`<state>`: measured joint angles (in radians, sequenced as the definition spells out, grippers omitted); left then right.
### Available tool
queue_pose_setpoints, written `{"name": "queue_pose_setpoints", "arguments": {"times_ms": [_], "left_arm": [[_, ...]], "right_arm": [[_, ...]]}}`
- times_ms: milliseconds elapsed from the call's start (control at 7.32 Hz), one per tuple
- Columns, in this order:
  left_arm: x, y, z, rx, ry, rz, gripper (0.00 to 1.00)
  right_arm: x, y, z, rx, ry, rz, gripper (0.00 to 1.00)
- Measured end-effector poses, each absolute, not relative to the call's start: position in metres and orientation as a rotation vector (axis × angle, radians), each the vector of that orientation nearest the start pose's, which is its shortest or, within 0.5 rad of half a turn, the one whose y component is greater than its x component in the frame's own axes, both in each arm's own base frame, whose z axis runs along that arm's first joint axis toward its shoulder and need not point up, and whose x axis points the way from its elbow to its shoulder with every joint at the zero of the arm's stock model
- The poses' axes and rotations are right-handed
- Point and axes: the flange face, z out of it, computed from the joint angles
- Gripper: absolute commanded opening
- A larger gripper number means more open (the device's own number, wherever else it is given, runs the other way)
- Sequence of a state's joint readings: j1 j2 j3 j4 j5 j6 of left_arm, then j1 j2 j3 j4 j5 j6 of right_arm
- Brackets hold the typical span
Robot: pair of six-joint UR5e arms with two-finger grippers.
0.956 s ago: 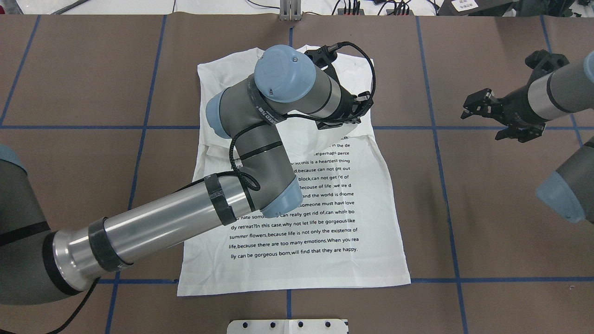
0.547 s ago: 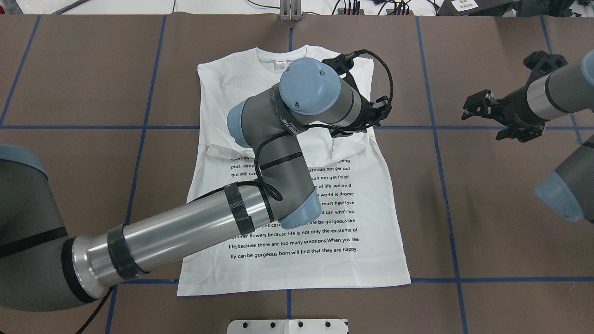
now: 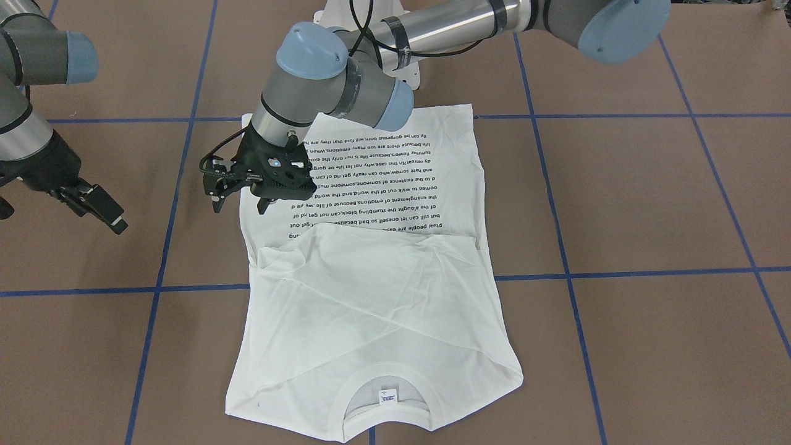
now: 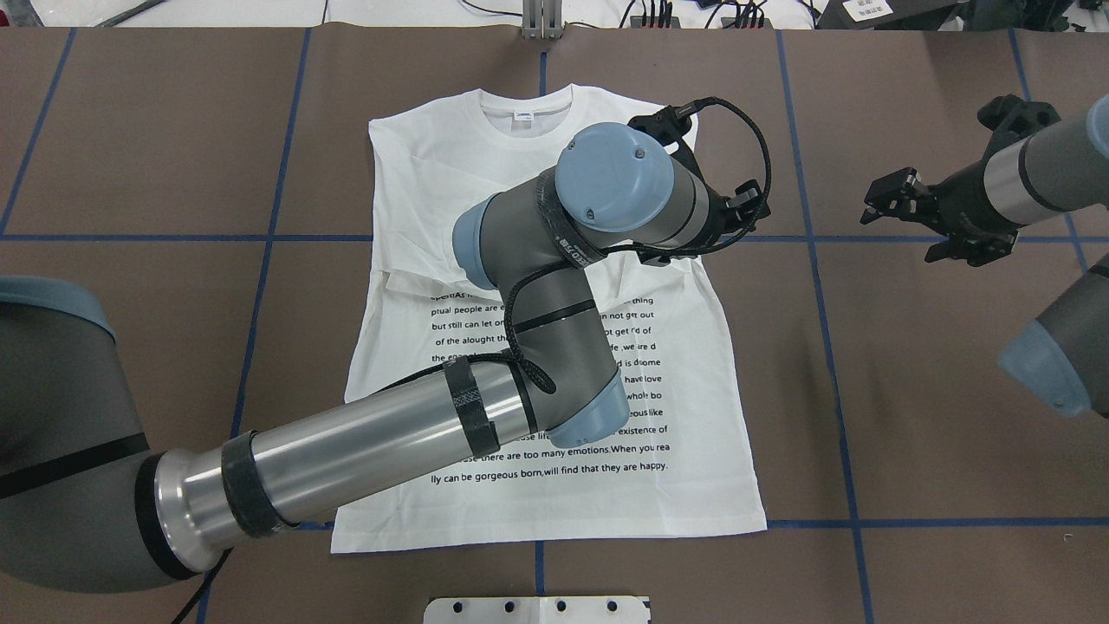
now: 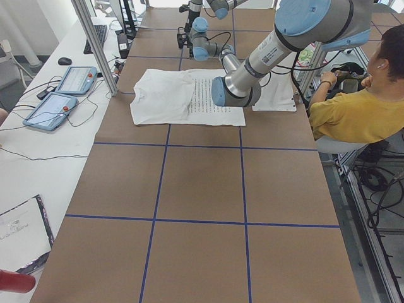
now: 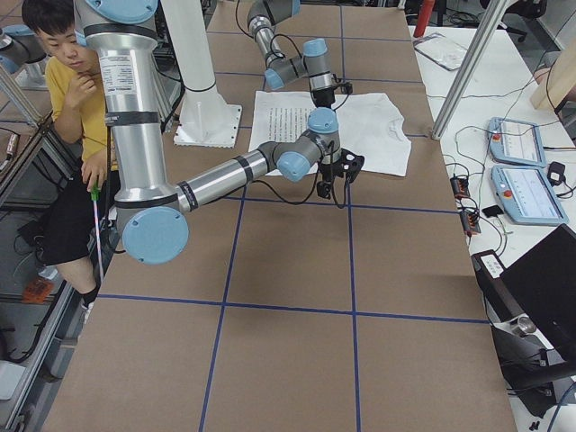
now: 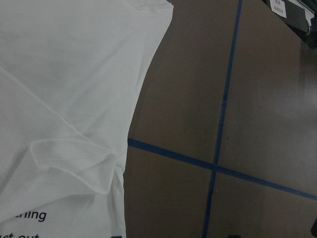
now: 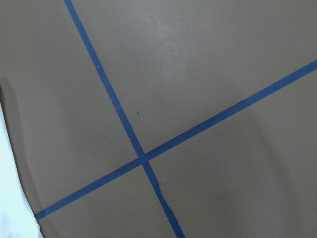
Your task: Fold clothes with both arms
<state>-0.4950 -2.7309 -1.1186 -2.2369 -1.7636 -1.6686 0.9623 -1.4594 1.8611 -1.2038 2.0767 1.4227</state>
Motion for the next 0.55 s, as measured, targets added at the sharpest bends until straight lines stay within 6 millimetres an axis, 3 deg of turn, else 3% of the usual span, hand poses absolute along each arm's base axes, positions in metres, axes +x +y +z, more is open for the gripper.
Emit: {"name": "queue_pose_setpoints", "arguments": {"times_ms": [273,410,547], "left_arm": [[0.623,-0.471,-0.010,0.088,1.384,-0.339,0.76],[0.594,-0.466,0.013,0.080,1.377,-0.316,0.76],[0.560,-0.463,0.049,0.090,1.366,-0.278,0.76]], "right_arm": [[-0.249,-0.481,0.405,-0.020,-0.936,0.567,1.00],[-0.265,-0.465,0.388,-0.045,-0.961,0.576,1.00],[-0.289,-0.442,0.374,-0.071,-0.975,0.573,1.00]]}}
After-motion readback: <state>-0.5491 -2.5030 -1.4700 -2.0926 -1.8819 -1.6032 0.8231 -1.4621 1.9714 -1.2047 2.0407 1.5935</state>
